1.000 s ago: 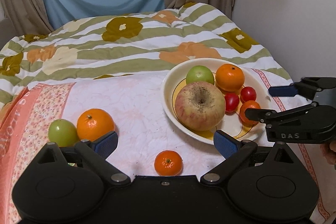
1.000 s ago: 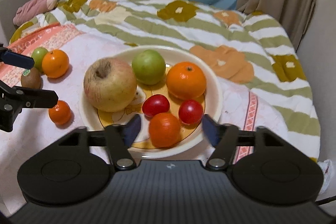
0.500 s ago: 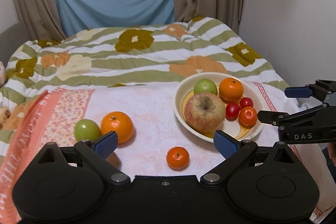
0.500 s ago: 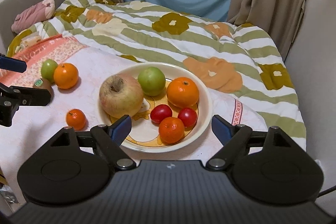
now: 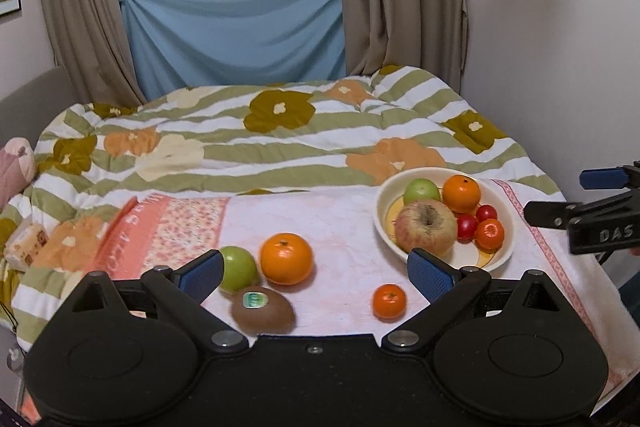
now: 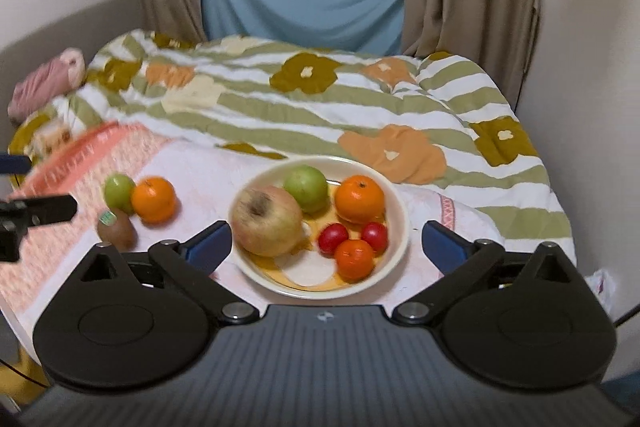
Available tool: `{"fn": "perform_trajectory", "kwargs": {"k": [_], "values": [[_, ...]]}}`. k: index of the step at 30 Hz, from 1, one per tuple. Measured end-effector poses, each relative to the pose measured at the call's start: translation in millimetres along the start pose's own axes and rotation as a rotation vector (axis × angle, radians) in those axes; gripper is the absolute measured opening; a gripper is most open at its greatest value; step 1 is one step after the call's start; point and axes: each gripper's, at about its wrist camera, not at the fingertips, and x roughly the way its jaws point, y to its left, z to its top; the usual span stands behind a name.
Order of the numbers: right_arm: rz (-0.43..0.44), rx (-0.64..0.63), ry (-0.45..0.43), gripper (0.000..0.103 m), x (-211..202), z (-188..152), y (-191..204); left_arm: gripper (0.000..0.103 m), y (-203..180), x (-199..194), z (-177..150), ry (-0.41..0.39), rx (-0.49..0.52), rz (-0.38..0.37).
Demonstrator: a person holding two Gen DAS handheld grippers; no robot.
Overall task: Organize fruits
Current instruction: 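Withdraw both open grippers from the bowl toward the kiwi, then grasp the kiwi with the left gripper while the right gripper grasps a tangerine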
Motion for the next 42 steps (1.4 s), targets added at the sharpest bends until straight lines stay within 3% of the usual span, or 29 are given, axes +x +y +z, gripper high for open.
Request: {"fn": "perform_trajectory", "kwargs": {"k": [10,17,31,42], "values": [[-0.067,0.087,0.018,0.103,-19,0,54,0.101,40,-6,-12,-0.001,0.084,-0.038],[-0.104,0.164,0.040,0.103,-14,-14,82,0.101,66,12,-20,0.030,0.115,-0.091],[-0.173,0.231,0.091,0.103,43,-45,127,0.100,80,87,-47,0.105,0.177,-0.194],[-0.176,0.239,0.133,0.103,86,-57,127,0.093,71,133,-57,0.171,0.191,-0.213]]}}
